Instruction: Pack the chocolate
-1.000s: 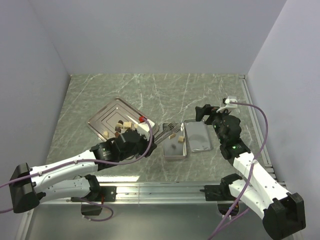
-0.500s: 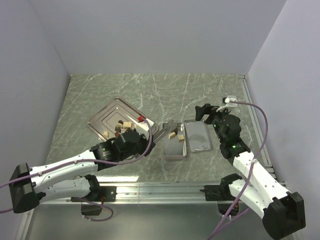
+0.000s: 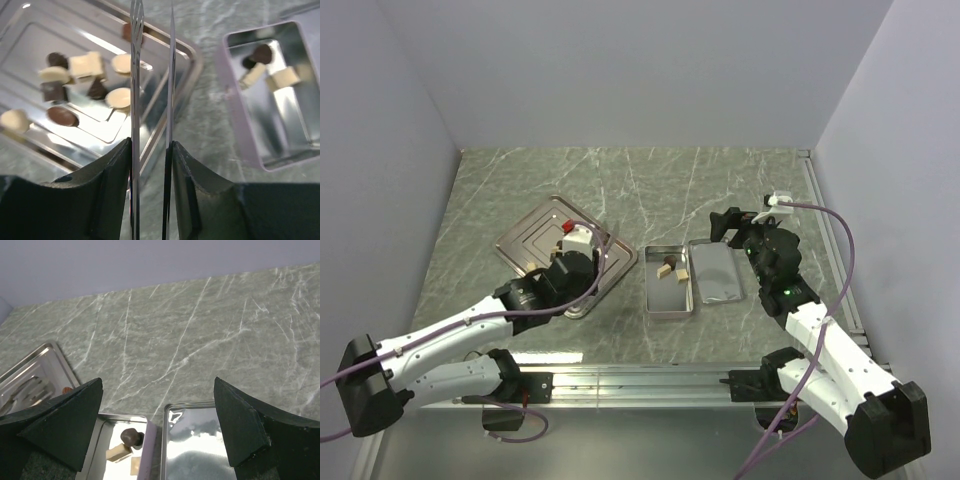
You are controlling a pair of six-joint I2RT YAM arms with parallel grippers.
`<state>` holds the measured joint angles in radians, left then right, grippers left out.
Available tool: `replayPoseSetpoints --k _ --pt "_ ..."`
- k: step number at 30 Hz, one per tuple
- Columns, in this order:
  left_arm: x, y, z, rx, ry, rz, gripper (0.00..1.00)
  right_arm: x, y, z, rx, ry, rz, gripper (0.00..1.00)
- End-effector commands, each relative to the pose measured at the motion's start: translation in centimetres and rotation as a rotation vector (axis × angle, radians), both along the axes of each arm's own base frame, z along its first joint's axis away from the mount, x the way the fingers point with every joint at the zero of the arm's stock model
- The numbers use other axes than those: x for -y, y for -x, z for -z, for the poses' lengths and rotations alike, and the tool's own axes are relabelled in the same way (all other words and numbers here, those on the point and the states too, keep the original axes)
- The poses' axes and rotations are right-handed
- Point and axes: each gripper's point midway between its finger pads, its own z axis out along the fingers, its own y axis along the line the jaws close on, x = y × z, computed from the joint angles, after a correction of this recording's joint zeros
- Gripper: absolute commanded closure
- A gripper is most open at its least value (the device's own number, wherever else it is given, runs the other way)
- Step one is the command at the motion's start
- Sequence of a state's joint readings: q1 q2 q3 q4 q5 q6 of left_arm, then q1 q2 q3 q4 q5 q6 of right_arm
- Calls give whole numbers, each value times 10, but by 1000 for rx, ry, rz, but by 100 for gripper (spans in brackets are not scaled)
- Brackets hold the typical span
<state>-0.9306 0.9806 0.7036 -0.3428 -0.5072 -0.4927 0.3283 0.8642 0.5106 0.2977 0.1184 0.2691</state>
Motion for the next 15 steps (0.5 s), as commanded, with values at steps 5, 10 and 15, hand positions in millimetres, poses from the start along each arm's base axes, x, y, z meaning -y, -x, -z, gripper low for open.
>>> replayPoseSetpoints --k 5,10,15 --pt "-29 -9 -11 0 -7 -203 55 -1 -5 -29 64 -8 -1 2" --pt "-37 -13 6 -52 -53 -230 53 -1 -4 -29 65 -9 -1 2" --pt "-33 -13 13 -75 -63 -216 52 -1 -5 -29 64 -8 -1 2"
